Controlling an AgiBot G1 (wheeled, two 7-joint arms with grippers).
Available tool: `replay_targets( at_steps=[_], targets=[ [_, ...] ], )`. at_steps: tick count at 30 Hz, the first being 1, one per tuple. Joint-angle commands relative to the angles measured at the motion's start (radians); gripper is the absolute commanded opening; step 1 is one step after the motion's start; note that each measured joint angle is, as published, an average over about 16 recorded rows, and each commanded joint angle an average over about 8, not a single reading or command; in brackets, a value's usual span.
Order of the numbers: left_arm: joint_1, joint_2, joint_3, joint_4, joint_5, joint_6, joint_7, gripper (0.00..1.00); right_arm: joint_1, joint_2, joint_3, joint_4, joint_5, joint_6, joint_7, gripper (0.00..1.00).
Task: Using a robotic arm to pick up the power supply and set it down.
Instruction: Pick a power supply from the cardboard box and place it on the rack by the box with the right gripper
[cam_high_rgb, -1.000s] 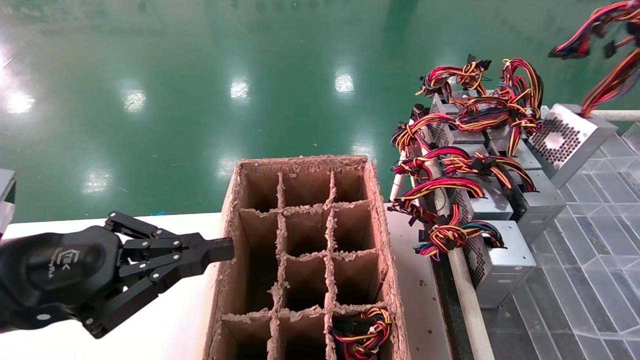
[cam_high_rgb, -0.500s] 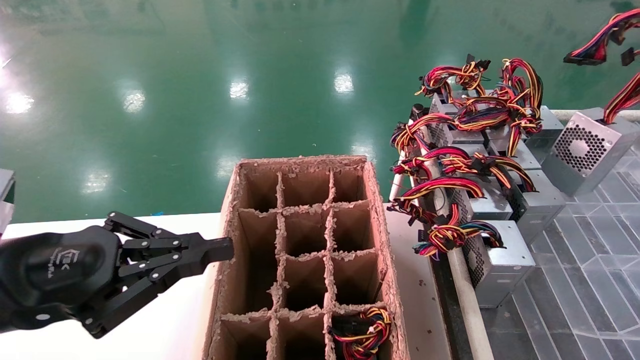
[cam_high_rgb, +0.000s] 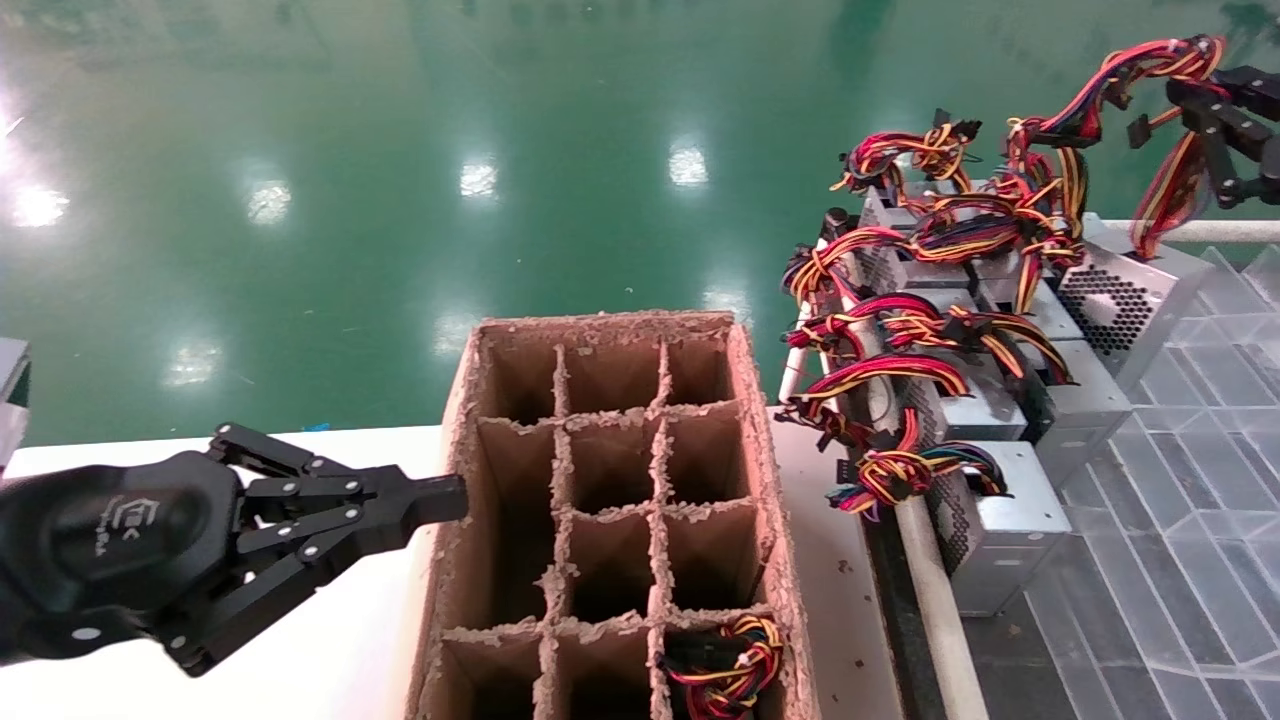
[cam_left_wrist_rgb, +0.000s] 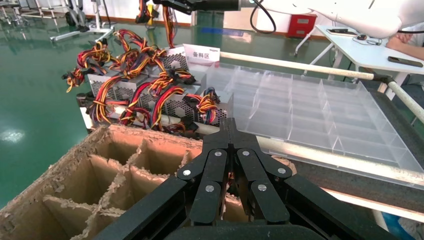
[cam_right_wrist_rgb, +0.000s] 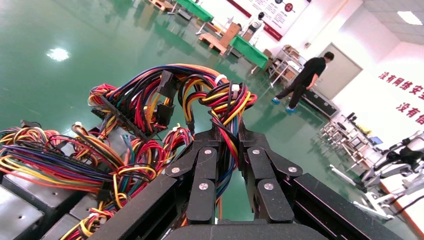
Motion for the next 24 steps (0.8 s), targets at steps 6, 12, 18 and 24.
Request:
replay_targets(
  at_steps=[6,12,18,24],
  targets=[
    [0.0,0.0,0.0,0.0,0.0,0.0,0.0,0.0,-0.002,0.026,0.003,0.012,-0.017,0.045,0.006,0.0],
    [0.0,0.0,0.0,0.0,0.0,0.0,0.0,0.0,-0.043,0.056,0.015,0.061,-0.01,0.088,0.024,0.0],
    [0.0,0.0,0.0,0.0,0.0,0.0,0.0,0.0,-0.069,0.057,0.01,0.092,-0.014,0.125,0.042,0.0],
    [0.0,0.0,0.0,0.0,0.0,0.0,0.0,0.0,-0.081,0.06,-0.001,0.109,-0.026,0.166,0.062,0.0]
  ],
)
